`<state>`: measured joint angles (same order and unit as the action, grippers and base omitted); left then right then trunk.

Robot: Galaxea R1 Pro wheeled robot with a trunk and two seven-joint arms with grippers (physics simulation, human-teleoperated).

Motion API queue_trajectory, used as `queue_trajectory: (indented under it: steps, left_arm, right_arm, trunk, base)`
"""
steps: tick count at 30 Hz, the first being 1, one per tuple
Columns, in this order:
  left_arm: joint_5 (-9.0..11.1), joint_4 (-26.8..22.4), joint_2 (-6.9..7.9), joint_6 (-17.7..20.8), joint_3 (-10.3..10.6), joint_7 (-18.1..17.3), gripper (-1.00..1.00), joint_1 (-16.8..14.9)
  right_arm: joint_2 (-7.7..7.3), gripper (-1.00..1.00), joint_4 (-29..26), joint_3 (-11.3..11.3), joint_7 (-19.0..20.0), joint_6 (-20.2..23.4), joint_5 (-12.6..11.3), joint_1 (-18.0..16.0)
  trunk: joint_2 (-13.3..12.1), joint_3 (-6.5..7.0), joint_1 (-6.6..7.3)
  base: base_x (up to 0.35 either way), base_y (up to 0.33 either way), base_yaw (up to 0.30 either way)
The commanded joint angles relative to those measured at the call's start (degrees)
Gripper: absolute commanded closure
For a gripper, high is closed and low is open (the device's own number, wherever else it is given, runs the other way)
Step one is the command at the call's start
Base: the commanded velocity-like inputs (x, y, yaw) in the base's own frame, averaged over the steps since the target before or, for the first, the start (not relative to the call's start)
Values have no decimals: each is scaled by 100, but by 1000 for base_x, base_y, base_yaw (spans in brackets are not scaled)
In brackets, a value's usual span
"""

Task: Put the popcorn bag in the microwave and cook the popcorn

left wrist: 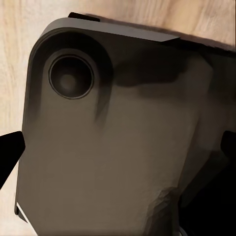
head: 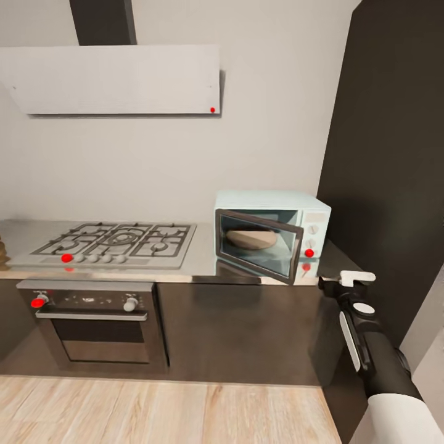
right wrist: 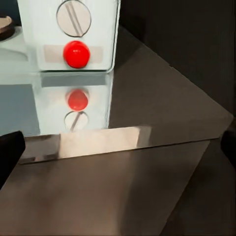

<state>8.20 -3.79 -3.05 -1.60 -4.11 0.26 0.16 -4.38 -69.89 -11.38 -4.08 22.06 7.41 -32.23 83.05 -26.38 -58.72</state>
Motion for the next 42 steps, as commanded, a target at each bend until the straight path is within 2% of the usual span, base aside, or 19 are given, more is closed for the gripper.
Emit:
queue_trajectory:
  steps: [1,6,11,13,16,18,20,29,32,36,40,42]
  left_arm:
    - [21,-8,-3,-7,-38,3,-100,2]
    - [23,-8,-3,-7,-38,8,-100,2]
    - [24,-8,-3,-7,-38,9,-100,2]
    - [24,-8,-3,-7,-38,5,-100,2]
    - [24,-8,-3,-7,-38,5,-100,2]
    - [24,-9,-3,-7,-38,9,-100,2]
    - [23,-9,-3,-7,-38,9,-100,2]
    - [24,-9,-3,-7,-46,9,-100,2]
    - [24,-10,-3,-7,-42,9,-100,2]
    - [24,-8,-3,-7,-38,6,-100,2]
    - [24,-8,-3,-7,-38,5,-100,2]
    - [24,-9,-3,-7,-38,6,-100,2]
  right_arm:
    - [-2,-100,-13,4,3,5,59,-2]
    - [23,-100,-48,-9,-35,-63,50,-2]
    - [419,-100,-91,-14,-34,-202,41,-2]
    - [637,-100,-101,10,-17,-226,55,-2]
    - [792,-100,-110,107,-1,-235,102,-2]
    - [821,-100,-118,290,-9,-244,115,-2]
    - [818,-100,-126,328,-9,-245,112,-2]
    - [752,-100,-123,337,43,-214,52,-2]
    - [724,-100,-105,290,224,-176,65,-2]
    - [705,-100,-60,229,260,-149,51,-2]
    - [702,-100,-40,-90,265,-144,36,-2]
    - [700,-100,-35,-179,266,-142,33,-2]
  trunk:
    - [3,-5,-1]
    - [3,-5,-1]
    - [3,-5,-1]
    - [3,-5,-1]
    - [3,-5,-1]
    - [3,-5,-1]
    - [3,-5,-1]
    - [3,-5,-1]
    - [3,-5,-1]
    - [3,-5,-1]
    - [3,-5,-1]
    - [3,-5,-1]
  base:
    - [94,-151,0]
    - [75,-79,0]
    - [8,-5,0]
    - [1,0,0]
    - [0,0,0]
    - [0,0,0]
    - [0,0,0]
    - [0,0,0]
    - [0,0,0]
    - [0,0,0]
    - [0,0,0]
    - [0,0,0]
